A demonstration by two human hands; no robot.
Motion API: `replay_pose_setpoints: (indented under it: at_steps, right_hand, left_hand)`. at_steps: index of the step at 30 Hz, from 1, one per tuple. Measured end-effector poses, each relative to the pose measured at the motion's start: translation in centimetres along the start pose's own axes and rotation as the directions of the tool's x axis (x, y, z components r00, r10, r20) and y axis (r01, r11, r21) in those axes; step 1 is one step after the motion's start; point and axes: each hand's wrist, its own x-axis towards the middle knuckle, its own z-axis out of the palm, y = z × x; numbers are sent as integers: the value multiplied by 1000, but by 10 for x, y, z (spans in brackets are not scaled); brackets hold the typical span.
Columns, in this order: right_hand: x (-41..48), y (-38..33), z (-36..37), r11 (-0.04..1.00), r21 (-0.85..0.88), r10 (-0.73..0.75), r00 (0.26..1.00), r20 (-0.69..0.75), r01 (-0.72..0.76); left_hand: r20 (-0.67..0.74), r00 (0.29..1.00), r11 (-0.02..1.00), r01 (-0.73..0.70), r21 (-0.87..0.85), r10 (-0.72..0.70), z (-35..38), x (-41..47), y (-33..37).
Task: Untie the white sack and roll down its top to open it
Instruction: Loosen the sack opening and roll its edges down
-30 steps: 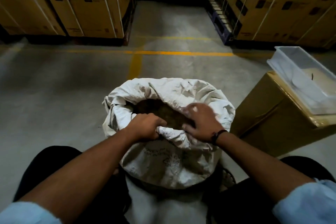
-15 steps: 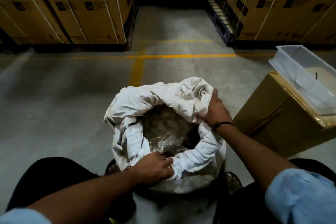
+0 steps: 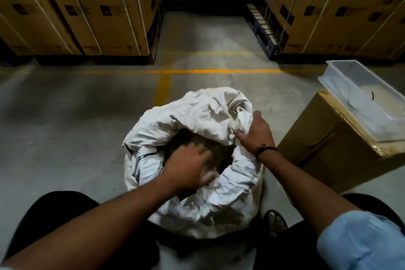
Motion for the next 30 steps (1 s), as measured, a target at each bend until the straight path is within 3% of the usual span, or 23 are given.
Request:
replay_pose_setpoints:
  at_steps: [4, 7, 9, 11, 13, 15, 17, 19, 21, 23, 25, 28, 30]
  right_hand:
    - [-12, -10, 1, 971, -100, -208, 974, 90, 216]
    - [-17, -16, -12, 890, -179, -389, 903, 184, 420]
    - [-23, -19, -19, 751, -264, -574, 796, 194, 606]
    - [-25, -22, -26, 620, -352, -678, 705, 209, 701]
    - [-26, -20, -29, 562, -452, -648, 708, 281, 693]
    - [-28, -19, -30, 584, -528, -524, 783, 335, 617]
    - [-26, -22, -30, 699, -498, -408, 858, 313, 514]
    - [-17, -30, -31, 879, -308, -278, 916, 290, 364]
    - [-3, -35, -27, 960, -86, -235, 935, 267, 266]
    - [1, -36, -24, 978, 131, -193, 936, 293, 160]
    - [2, -37, -20, 971, 229, -153, 926, 344, 76]
    - [4, -35, -20, 965, 139, -258, 895, 364, 222]
    - [7, -31, -30, 937, 32, -337, 877, 344, 347]
  left_hand:
    - [-158, 986, 994, 74, 80, -61, -8, 39, -28]
    - [-214, 976, 984, 84, 154, -50, -21, 69, -48]
    - [-117, 992, 989, 54, 135, -38, -25, 82, -63]
    - [20, 998, 998, 52, 33, -53, -22, 89, -74]
    - [140, 987, 989, 98, -114, -82, -17, 91, -79]
    - [209, 972, 967, 154, -205, -110, -12, 89, -80]
    - [135, 983, 969, 148, -196, -123, -9, 84, -76]
    - [-73, 995, 987, 54, -153, -65, -11, 77, -66]
    - [-248, 967, 995, -75, -70, 56, -15, 71, -58]
    - [-272, 953, 991, -130, 19, 130, -18, 67, -59]
    - [-267, 959, 995, -96, 5, 94, -18, 60, -66]
    - [-263, 960, 992, 71, -104, -96, -22, 51, -81]
    - [-156, 957, 950, 204, -237, -244, -31, 47, -98]
